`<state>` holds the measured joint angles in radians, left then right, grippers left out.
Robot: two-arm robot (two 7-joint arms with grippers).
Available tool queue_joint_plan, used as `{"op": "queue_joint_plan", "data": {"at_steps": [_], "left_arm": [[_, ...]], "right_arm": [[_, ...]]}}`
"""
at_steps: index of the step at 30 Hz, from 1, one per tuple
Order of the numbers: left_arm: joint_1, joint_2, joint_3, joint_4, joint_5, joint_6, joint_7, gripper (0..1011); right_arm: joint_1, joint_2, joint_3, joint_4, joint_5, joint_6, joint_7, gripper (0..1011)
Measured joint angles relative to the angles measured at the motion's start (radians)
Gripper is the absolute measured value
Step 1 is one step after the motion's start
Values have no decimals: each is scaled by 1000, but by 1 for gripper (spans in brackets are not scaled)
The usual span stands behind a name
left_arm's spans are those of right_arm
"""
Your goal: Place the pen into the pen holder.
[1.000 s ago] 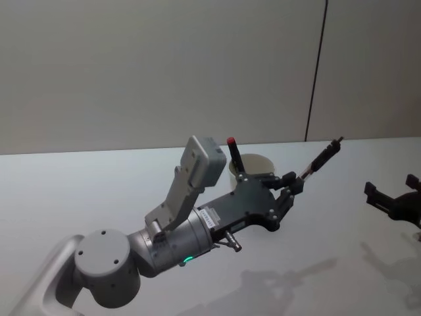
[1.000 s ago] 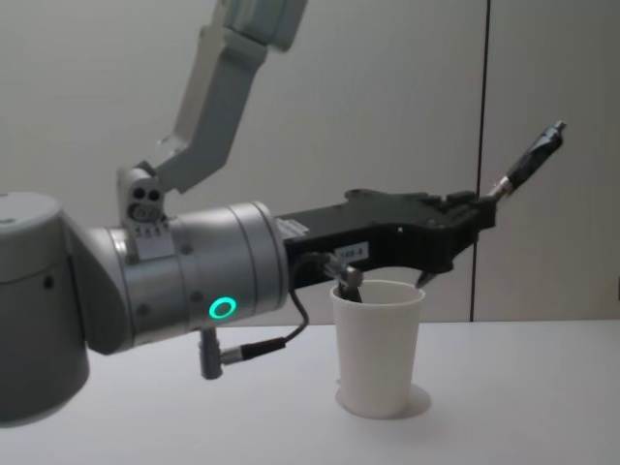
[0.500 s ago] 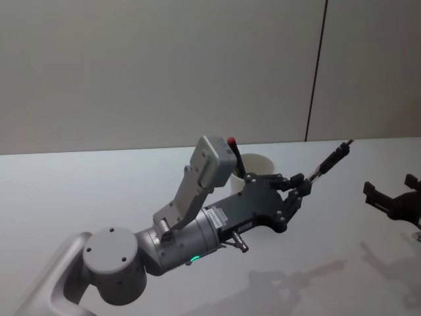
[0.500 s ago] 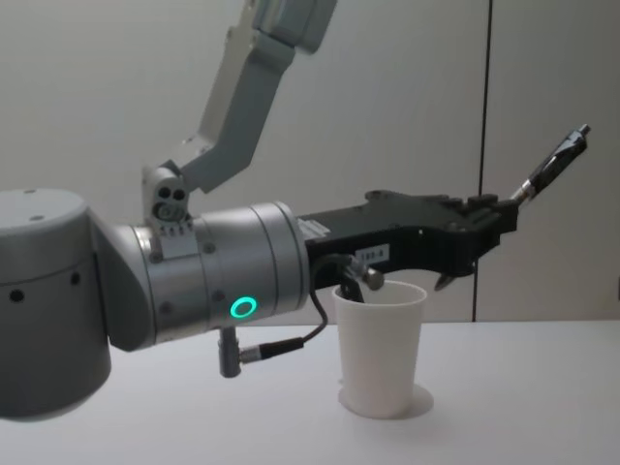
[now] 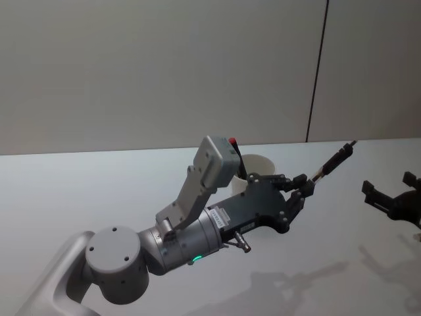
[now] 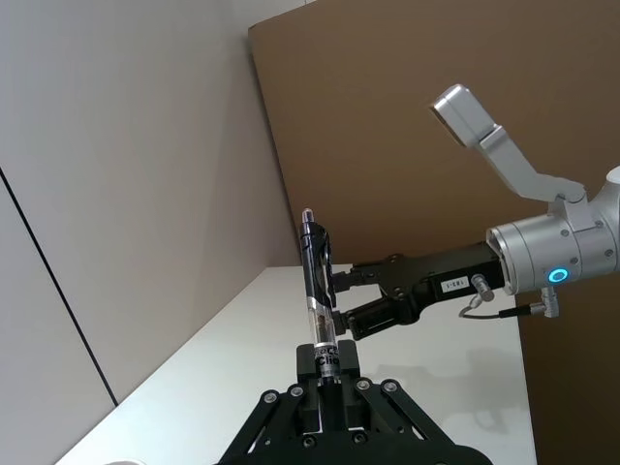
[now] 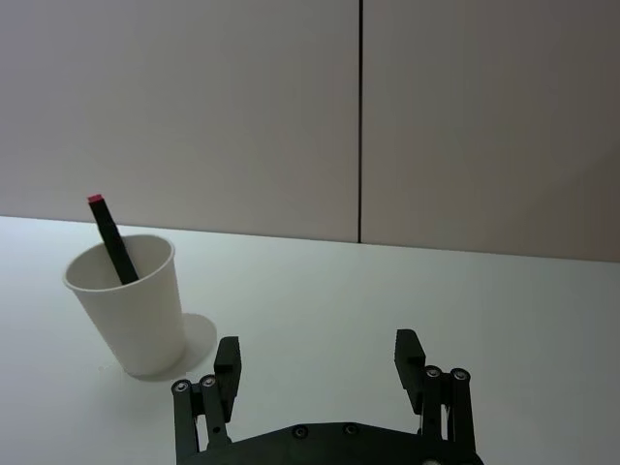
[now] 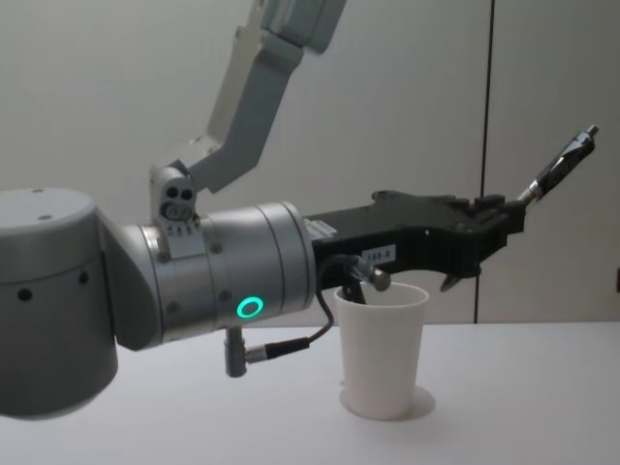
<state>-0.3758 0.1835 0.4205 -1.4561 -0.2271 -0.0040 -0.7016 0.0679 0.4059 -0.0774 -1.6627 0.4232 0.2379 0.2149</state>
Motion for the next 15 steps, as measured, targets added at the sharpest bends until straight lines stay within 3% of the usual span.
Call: {"op": "queue_joint_plan", "data": {"at_steps": [5,15], "left_arm": [[-1,0,1,1,1,0,-1,137],[-1,-1,2,2,2,0,-1,137]], "right_arm": [[-13,8,7,-5,22,-28,33,1001],[-66,32,30,-38,120,-81,112,1001]]}}
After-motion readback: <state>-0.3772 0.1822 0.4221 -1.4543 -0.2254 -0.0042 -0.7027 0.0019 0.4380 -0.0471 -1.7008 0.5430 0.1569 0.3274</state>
